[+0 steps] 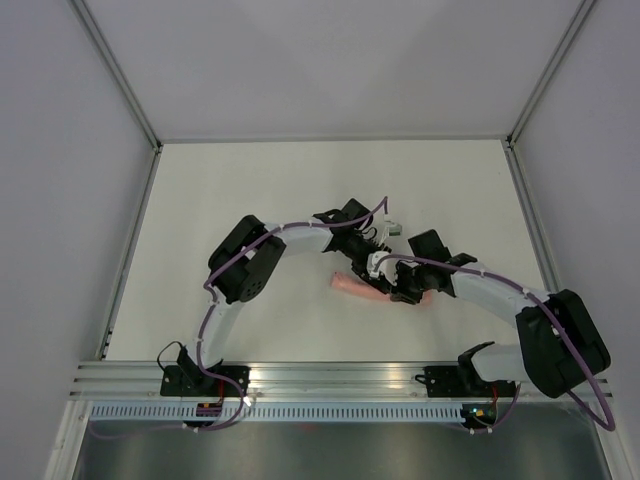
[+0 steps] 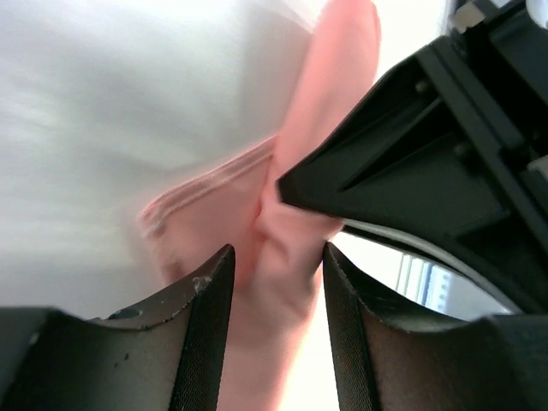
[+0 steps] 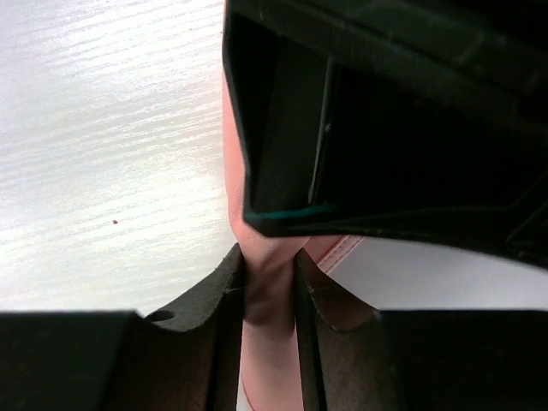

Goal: Fold the napkin, place the utensils inside, and roll it up
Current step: Roll the napkin with the utensil

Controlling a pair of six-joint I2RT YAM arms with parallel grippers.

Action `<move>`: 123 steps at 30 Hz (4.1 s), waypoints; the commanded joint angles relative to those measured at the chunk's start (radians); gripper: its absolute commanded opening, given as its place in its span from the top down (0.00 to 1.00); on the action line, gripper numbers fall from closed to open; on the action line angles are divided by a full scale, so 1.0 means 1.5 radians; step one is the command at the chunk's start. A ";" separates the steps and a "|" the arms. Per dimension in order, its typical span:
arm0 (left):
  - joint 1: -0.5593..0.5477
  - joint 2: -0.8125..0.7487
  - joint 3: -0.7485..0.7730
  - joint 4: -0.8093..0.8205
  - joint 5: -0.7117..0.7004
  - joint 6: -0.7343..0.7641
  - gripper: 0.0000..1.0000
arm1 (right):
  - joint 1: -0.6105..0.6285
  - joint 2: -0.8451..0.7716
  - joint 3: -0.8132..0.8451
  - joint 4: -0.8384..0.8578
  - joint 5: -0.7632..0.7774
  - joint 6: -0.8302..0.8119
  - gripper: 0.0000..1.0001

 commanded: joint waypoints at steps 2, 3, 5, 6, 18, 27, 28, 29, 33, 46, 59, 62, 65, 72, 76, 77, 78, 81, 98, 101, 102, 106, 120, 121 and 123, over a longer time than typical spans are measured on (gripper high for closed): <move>0.040 -0.086 -0.051 0.092 -0.128 -0.068 0.49 | -0.032 0.039 0.062 -0.084 -0.065 -0.045 0.77; 0.045 -0.098 -0.063 0.124 -0.145 -0.082 0.49 | -0.037 0.057 0.070 -0.096 -0.077 -0.054 0.77; 0.060 -0.139 -0.102 0.155 -0.165 -0.096 0.49 | -0.055 0.073 0.090 -0.123 -0.087 -0.071 0.78; 0.063 -0.152 -0.114 0.186 -0.192 -0.100 0.49 | -0.059 0.090 0.095 -0.131 -0.096 -0.077 0.78; 0.020 -0.367 -0.363 0.434 -0.423 -0.023 0.48 | -0.123 0.298 0.251 -0.320 -0.158 -0.187 0.78; -0.182 -0.396 -0.433 0.502 -0.705 0.251 0.45 | -0.164 0.472 0.422 -0.483 -0.184 -0.243 0.77; -0.192 -0.387 -0.430 0.504 -0.715 0.266 0.44 | -0.168 0.479 0.437 -0.487 -0.185 -0.243 0.77; -0.210 -0.369 -0.428 0.508 -0.723 0.283 0.43 | -0.169 0.487 0.445 -0.495 -0.186 -0.243 0.77; -0.248 -0.314 -0.428 0.547 -0.767 0.373 0.41 | -0.175 0.522 0.477 -0.507 -0.184 -0.232 0.77; -0.296 -0.203 -0.427 0.613 -0.791 0.497 0.34 | -0.181 0.541 0.485 -0.505 -0.174 -0.216 0.77; -0.263 -0.152 -0.356 0.434 -0.715 0.431 0.36 | -0.189 0.550 0.495 -0.512 -0.174 -0.215 0.77; -0.249 -0.146 -0.328 0.352 -0.672 0.407 0.44 | -0.191 0.550 0.496 -0.511 -0.174 -0.213 0.77; -0.239 -0.141 -0.315 0.312 -0.632 0.389 0.50 | -0.192 0.550 0.496 -0.508 -0.176 -0.210 0.77; -0.228 -0.126 -0.291 0.258 -0.583 0.369 0.67 | -0.197 0.542 0.489 -0.492 -0.173 -0.194 0.64; -0.225 -0.121 -0.285 0.241 -0.563 0.358 0.70 | -0.199 0.511 0.470 -0.465 -0.168 -0.163 0.45; -0.224 -0.121 -0.285 0.240 -0.559 0.357 0.70 | -0.201 0.502 0.467 -0.456 -0.167 -0.155 0.43; -0.223 -0.119 -0.284 0.238 -0.557 0.355 0.71 | -0.201 0.494 0.462 -0.438 -0.161 -0.147 0.42; -0.219 -0.117 -0.280 0.231 -0.547 0.347 0.71 | -0.206 0.456 0.447 -0.395 -0.148 -0.103 0.36; -0.153 -0.103 -0.207 0.105 -0.404 0.284 0.71 | -0.337 0.242 0.355 -0.210 -0.211 0.045 0.31; -0.132 -0.090 -0.172 0.056 -0.344 0.266 0.71 | -0.358 0.182 0.314 -0.166 -0.213 0.049 0.32; -0.114 -0.086 -0.151 0.045 -0.309 0.258 0.70 | -0.360 0.146 0.301 -0.155 -0.213 0.049 0.32; -0.080 -0.064 -0.121 0.006 -0.253 0.244 0.70 | -0.362 0.039 0.203 -0.083 -0.211 0.042 0.31; -0.021 0.090 0.104 -0.222 -0.046 0.228 0.64 | -0.217 -0.202 -0.022 0.022 -0.110 -0.029 0.29; -0.019 0.098 0.118 -0.234 -0.039 0.228 0.64 | -0.180 -0.207 -0.031 0.042 -0.096 -0.024 0.29; -0.014 0.113 0.150 -0.252 -0.026 0.223 0.63 | -0.147 -0.211 -0.046 0.058 -0.052 -0.021 0.29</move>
